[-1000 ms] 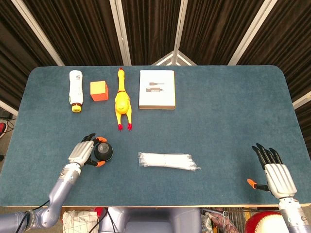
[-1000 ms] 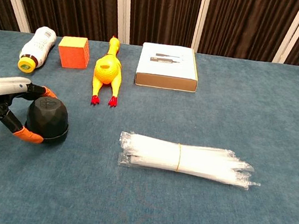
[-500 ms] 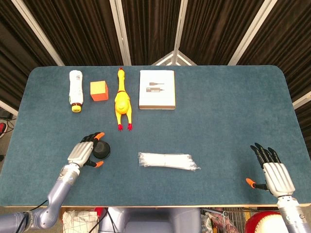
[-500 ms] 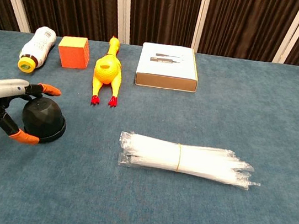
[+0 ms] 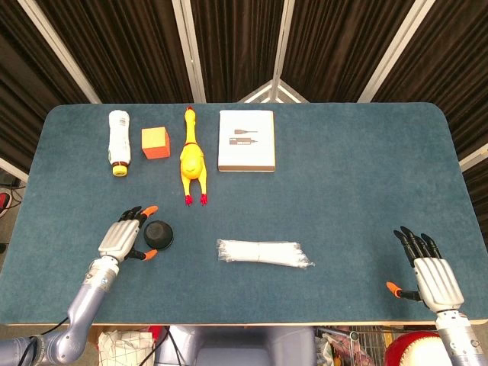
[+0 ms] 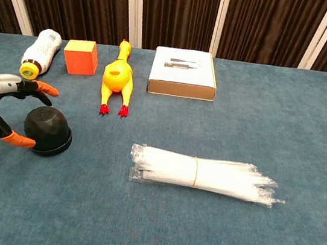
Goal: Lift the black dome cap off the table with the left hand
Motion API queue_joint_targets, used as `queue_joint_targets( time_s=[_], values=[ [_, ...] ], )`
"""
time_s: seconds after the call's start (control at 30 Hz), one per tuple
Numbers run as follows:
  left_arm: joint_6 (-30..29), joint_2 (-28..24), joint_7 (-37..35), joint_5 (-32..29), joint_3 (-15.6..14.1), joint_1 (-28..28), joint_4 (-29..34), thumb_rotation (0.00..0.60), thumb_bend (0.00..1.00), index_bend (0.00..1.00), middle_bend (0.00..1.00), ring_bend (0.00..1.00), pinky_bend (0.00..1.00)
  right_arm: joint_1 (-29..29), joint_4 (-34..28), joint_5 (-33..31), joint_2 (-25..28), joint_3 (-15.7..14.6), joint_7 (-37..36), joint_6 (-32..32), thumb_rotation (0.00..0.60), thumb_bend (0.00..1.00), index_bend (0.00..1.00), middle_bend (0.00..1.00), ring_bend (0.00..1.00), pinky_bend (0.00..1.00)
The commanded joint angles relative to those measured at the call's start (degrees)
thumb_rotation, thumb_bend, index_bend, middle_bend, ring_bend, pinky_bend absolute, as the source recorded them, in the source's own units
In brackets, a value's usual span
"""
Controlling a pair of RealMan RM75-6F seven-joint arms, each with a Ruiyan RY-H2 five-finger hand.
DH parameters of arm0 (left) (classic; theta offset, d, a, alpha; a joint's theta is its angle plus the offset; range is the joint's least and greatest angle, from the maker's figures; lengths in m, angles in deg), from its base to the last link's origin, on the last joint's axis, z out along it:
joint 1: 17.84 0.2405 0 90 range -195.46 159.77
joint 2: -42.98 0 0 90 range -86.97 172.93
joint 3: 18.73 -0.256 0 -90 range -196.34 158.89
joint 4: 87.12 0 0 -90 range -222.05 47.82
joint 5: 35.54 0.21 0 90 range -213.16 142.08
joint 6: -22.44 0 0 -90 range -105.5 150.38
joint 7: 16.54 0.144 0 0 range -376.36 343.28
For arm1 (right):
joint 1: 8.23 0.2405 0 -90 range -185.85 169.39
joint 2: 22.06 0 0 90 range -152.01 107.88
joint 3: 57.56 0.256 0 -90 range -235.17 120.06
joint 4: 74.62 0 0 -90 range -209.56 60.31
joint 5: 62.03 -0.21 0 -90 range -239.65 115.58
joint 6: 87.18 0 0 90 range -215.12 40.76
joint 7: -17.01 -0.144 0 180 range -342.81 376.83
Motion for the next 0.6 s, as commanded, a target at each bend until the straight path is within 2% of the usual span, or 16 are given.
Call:
queue_joint_targets(
  time_s=[0.03,0.2,0.37,0.6],
  values=[
    [0.4,0.4,0.2,-0.4,0.1,-0.3,-0.3,0.6,0.31,0.12,0.14,0.0,0.0,0.0,0.0,-0.1,0.0,0.0,0.0,0.0,0.6,0.19,0.02,0.03,0.12,0.0],
    [0.4,2.0,-0.1,-0.7,0.8,-0.8,-1.0,0.6,0.39,0.12,0.19,0.0,0.0,0.0,0.0,-0.1,0.1,0.0,-0.5,0.1,0.6,0.19,0.02,0.03,0.12,0.0],
    [-0.3,2.9,0.9,-0.9,1.0,-1.1,-1.0,0.6,0.51,0.13,0.32,0.0,0.0,0.0,0.1,-0.1,0.3,0.0,-1.1,0.1,0.6,0.19,0.02,0.03,0.12,0.0],
    [-1.6,3.1,1.3,-2.2,1.9,-0.9,-1.0,0.6,0.63,0.14,0.4,0.0,0.0,0.2,0.1,-0.1,0.5,0.0,-1.7,0.4,0.6,0.19,0.02,0.03,0.12,0.0]
  ],
)
